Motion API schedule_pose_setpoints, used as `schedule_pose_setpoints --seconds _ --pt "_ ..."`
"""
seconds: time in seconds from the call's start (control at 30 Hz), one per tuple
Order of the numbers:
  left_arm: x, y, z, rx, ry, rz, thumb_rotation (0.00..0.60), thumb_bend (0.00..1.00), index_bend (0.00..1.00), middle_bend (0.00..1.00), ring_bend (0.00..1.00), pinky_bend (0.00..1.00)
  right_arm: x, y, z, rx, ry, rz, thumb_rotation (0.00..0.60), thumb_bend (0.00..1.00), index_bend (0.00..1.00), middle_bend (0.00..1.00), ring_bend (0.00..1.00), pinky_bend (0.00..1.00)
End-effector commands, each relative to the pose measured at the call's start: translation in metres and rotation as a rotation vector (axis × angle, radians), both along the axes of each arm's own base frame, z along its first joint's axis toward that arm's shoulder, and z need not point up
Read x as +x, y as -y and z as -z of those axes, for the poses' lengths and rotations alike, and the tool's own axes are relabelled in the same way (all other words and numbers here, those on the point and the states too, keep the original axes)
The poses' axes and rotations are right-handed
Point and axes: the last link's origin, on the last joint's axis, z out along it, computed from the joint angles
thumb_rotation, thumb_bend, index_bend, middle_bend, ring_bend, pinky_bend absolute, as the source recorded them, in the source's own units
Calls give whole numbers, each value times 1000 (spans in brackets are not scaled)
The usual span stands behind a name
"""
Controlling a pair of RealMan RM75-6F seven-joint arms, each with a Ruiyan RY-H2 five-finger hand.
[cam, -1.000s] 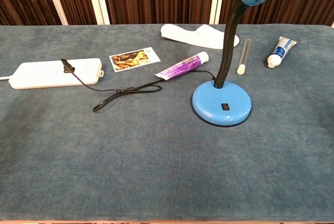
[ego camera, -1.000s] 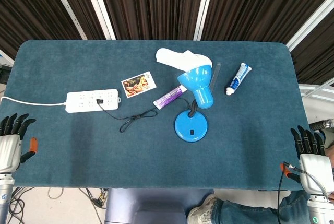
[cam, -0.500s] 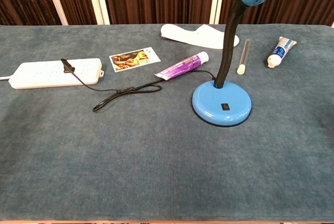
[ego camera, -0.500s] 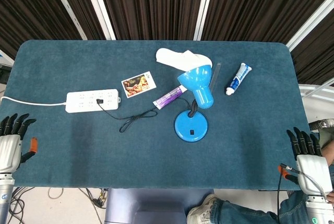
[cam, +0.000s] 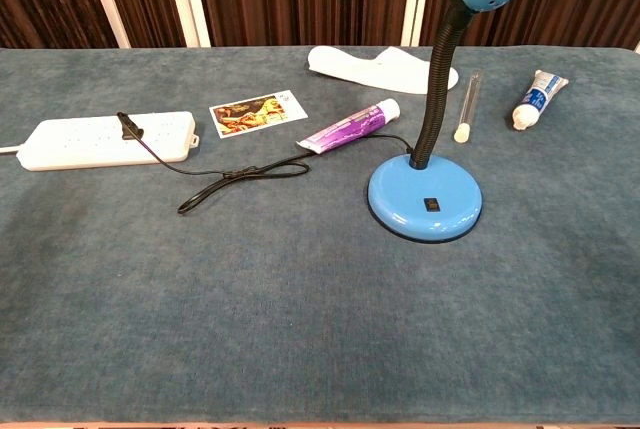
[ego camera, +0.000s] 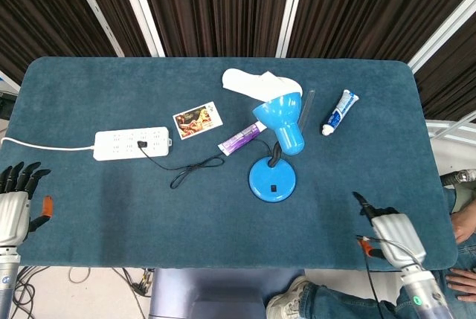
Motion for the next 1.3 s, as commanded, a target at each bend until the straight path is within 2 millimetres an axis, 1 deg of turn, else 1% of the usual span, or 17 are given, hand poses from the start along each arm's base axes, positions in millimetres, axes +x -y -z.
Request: schedule_pose_setpoints --seconds 0.03,0.13,0.3,0.5,0.63,0.8,1.0,1.3 --pt "0 0 0 0 1 -1 600 532 218 102 10 0 22 19 20 70 12 -24 600 383 0 459 563 489" --pt "0 0 0 -2 2 -2 600 532 218 102 10 0 34 28 33 105 5 -32 600 405 0 483 594 534" --pt "0 0 0 -2 3 -3 600 532 218 102 10 0 53 42 62 160 -3 -41 600 412 0 496 612 597" --pt "-1 0 0 -2 4 -6 600 532 218 102 10 0 72 52 94 222 3 -38 600 414 0 500 616 663" --pt "-1 0 0 -2 7 -9 600 532 218 102 10 0 81 59 110 245 -6 -20 600 413 0 500 616 699" --pt "-2 -1 -1 -2 8 -13 600 532 219 102 10 0 91 64 123 261 -17 -8 600 414 0 500 616 740" --pt "-2 0 -1 1 8 -13 600 532 219 102 10 0 102 70 133 272 -31 6 600 414 0 500 616 782" --pt "-3 -1 -2 2 7 -16 600 532 220 102 10 0 99 74 138 283 -62 47 600 413 0 500 616 833"
